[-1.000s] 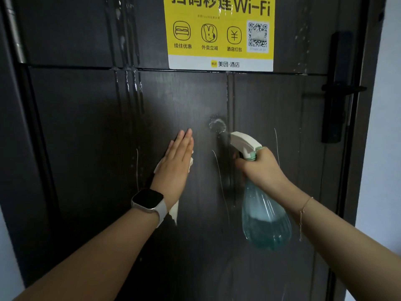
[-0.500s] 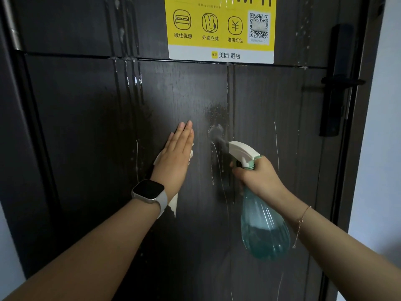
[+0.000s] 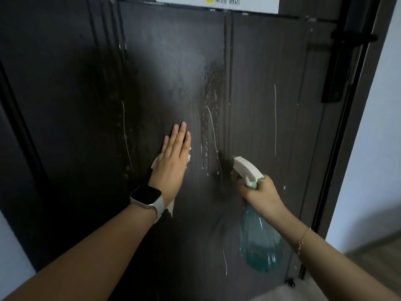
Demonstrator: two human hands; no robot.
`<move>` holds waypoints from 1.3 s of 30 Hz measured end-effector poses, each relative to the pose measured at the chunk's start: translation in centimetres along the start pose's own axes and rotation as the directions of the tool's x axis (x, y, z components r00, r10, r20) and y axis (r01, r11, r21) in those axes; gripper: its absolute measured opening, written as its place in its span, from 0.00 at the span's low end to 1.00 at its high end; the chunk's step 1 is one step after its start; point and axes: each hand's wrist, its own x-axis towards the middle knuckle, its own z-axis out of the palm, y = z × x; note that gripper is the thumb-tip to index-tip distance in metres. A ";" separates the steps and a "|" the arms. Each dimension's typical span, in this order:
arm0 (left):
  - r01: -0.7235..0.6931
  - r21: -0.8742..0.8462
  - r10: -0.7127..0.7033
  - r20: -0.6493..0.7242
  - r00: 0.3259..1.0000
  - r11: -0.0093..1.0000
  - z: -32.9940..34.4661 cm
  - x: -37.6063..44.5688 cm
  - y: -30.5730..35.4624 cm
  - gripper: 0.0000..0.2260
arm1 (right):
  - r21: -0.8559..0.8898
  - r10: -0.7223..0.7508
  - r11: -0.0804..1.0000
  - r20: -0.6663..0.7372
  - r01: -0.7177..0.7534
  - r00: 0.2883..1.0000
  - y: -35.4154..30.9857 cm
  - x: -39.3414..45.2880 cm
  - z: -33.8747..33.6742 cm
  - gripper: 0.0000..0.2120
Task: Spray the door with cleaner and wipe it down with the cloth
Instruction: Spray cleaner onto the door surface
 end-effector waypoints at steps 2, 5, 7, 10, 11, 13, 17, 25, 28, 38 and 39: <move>0.026 0.026 -0.027 0.033 0.999 0.999 0.8 -2.1 1.2 0.39 | -0.019 0.071 0.997 -0.015 -0.071 0.997 3.4 -1.4 0.8 0.06; 0.066 0.018 -0.068 0.077 0.995 0.998 2.0 -4.2 2.3 0.38 | -0.059 0.200 0.978 0.005 -0.200 0.980 8.5 -3.8 2.1 0.06; 0.088 0.005 -0.088 0.078 0.993 0.996 2.4 -4.8 2.5 0.36 | -0.106 0.267 0.959 0.017 -0.264 0.963 11.2 -5.1 3.0 0.08; 0.094 0.003 -0.094 0.068 0.993 0.996 2.8 -4.9 2.6 0.33 | -0.165 0.324 0.935 0.036 -0.314 0.945 14.2 -6.5 4.2 0.12; 0.089 0.009 -0.090 0.064 0.994 0.996 2.8 -4.9 2.6 0.33 | -0.175 0.345 0.926 0.039 -0.333 0.938 15.0 -6.9 4.6 0.12; 0.083 0.018 -0.084 0.043 0.996 0.996 3.0 -4.8 2.4 0.32 | -0.205 0.387 0.906 0.050 -0.370 0.921 16.1 -7.4 5.2 0.09; 0.072 0.021 -0.072 0.007 0.997 0.997 3.3 -4.6 2.2 0.32 | -0.235 0.415 0.892 0.089 -0.385 0.906 17.8 -8.3 6.0 0.06; 0.080 0.015 -0.080 -0.021 0.997 0.997 2.9 -4.5 2.6 0.34 | -0.293 0.426 0.879 0.125 -0.377 0.896 19.2 -9.5 5.8 0.15; 0.090 -0.010 -0.090 -0.006 0.996 0.996 3.0 -4.4 2.5 0.33 | -0.285 0.398 0.893 0.136 -0.349 0.907 19.2 -9.9 5.7 0.17; 0.087 -0.002 -0.087 -0.015 0.996 0.996 3.1 -4.4 2.5 0.35 | -0.184 0.429 0.891 0.042 -0.416 0.902 20.2 -10.3 5.8 0.10; 0.086 -0.003 -0.086 -0.011 0.996 0.996 3.0 -4.4 2.6 0.35 | -0.180 0.426 0.893 0.047 -0.412 0.904 20.1 -10.4 5.7 0.10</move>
